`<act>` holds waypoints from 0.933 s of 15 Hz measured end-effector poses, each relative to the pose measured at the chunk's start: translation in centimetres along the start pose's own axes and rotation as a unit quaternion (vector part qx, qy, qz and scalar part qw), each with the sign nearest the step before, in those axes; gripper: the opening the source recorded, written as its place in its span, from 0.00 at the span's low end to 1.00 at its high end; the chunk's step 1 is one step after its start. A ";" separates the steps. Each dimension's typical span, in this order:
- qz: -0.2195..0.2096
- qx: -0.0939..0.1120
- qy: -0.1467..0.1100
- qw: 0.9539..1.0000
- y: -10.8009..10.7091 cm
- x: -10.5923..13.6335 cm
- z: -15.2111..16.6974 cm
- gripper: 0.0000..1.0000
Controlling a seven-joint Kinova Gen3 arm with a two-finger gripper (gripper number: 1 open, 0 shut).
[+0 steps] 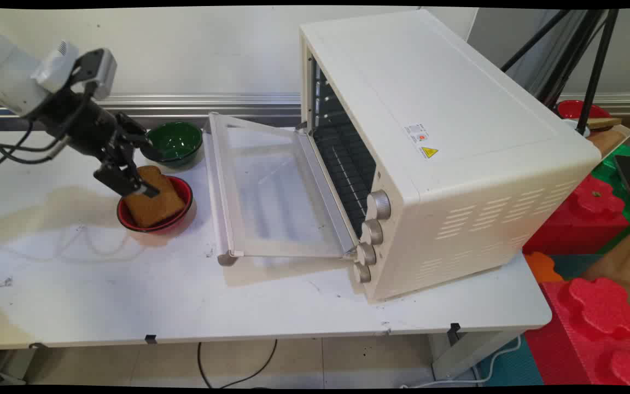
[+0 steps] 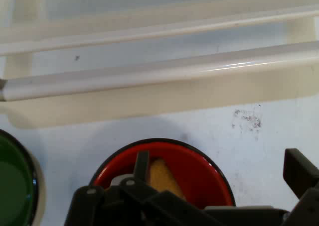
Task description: Close the oven
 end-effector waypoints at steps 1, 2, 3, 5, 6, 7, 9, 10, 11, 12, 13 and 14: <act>0.000 -0.002 -0.002 1.000 0.3 0.0 0.8 1.00; -0.002 -0.003 -0.004 1.000 0.7 0.0 1.6 1.00; -0.004 -0.003 -0.005 1.000 1.0 -0.1 2.2 1.00; -0.007 -0.003 -0.004 1.000 1.5 -0.1 3.1 1.00; -0.009 -0.002 -0.003 1.000 1.8 -0.1 3.7 1.00; -0.011 -0.001 -0.002 1.000 2.1 -0.1 4.3 1.00; -0.014 0.000 0.002 1.000 2.7 -0.1 5.5 1.00; -0.015 0.001 0.003 1.000 3.0 -0.1 6.0 1.00; -0.015 0.001 0.004 1.000 3.2 -0.1 6.3 1.00; -0.015 0.001 0.005 1.000 3.4 -0.2 6.7 1.00; -0.015 0.002 0.006 1.000 3.6 -0.2 7.0 1.00; -0.015 0.003 0.007 1.000 3.8 -0.2 7.4 1.00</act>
